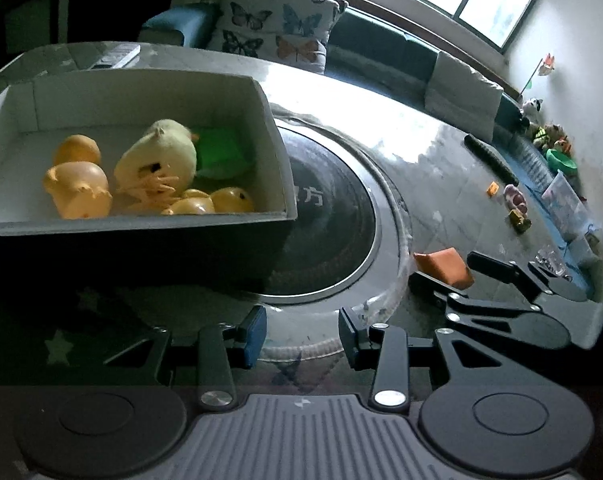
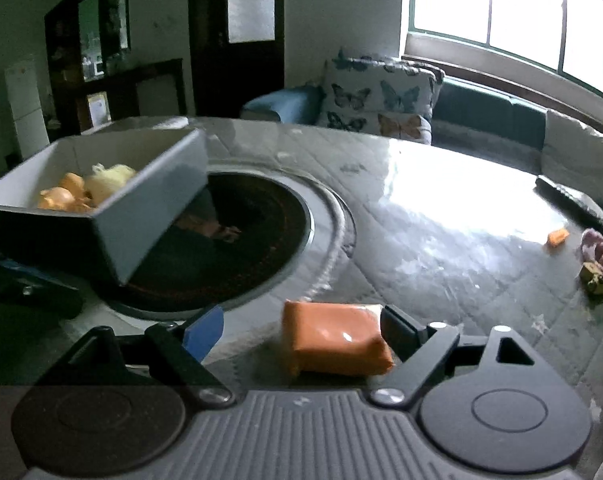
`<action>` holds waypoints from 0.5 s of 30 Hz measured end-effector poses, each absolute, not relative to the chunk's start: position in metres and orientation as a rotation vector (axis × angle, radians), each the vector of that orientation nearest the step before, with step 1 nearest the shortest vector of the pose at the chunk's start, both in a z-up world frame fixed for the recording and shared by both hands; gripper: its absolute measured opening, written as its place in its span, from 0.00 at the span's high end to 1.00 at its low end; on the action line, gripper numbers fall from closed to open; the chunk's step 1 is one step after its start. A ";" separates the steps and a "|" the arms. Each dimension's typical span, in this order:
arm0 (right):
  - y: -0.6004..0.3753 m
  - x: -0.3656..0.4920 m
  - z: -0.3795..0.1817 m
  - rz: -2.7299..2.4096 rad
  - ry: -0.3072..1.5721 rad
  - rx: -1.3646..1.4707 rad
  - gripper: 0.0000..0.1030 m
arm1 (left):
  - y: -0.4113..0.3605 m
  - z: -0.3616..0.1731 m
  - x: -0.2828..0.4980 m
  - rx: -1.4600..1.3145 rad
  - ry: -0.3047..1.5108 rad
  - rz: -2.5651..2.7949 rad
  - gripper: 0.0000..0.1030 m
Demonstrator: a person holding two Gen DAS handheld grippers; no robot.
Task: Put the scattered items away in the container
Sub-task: 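Move the right tool to the orange sponge while the left tool withdraws from the box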
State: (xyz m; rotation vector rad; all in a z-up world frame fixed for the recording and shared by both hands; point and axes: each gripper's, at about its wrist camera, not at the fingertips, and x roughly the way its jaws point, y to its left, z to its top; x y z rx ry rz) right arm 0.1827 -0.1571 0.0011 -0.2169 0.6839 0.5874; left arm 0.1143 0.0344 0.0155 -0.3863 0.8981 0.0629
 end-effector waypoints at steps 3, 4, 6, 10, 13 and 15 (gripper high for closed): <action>-0.160 0.189 -0.010 0.580 0.706 -0.206 0.17 | 0.035 0.013 0.114 -0.386 0.905 0.069 0.59; -0.162 0.188 -0.012 0.584 0.711 -0.198 0.18 | 0.036 0.013 0.114 -0.386 0.907 0.073 0.59; -0.165 0.185 -0.016 0.590 0.716 -0.189 0.26 | 0.037 0.011 0.114 -0.388 0.913 0.080 0.59; -0.165 0.172 -0.016 0.608 0.703 -0.201 0.37 | 0.039 0.008 0.114 -0.393 0.925 0.087 0.59; -0.162 0.158 -0.014 0.639 0.697 -0.215 0.40 | 0.039 0.007 0.113 -0.394 0.930 0.086 0.59; -0.158 0.147 -0.013 0.662 0.692 -0.231 0.40 | 0.040 0.006 0.113 -0.396 0.933 0.086 0.59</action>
